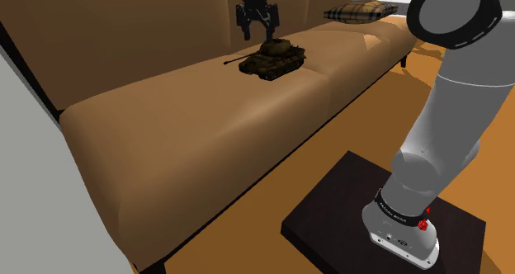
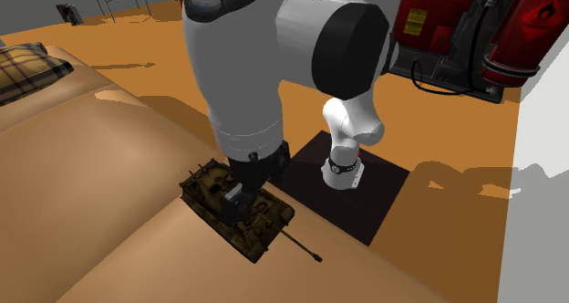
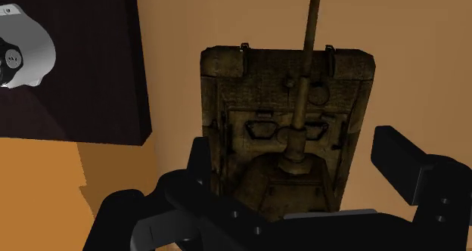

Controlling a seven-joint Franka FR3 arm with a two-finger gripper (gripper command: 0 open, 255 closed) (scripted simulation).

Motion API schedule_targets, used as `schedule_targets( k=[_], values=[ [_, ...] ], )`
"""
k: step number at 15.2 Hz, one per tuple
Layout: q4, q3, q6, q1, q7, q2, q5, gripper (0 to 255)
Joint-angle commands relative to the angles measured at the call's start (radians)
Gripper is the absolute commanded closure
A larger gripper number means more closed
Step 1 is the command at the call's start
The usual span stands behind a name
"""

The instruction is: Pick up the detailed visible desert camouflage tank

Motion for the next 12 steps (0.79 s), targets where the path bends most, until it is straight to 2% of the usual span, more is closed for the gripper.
schedule_targets(
  k=[1, 7, 9, 10, 12],
  values=[
    [0.052, -0.005, -0.02, 0.01, 0.077, 0.047, -0.018, 0],
    [-0.091, -0.011, 0.082, -0.006, 0.069, 0.002, 0.001, 0],
    [-0.103, -0.011, 0.091, -0.007, 0.069, -0.002, 0.002, 0],
    [-0.103, -0.012, 0.091, -0.008, 0.067, -0.002, 0.002, 255],
    [-0.102, -0.012, 0.091, -0.008, 0.067, 0.0, 0.001, 255]
  ],
)
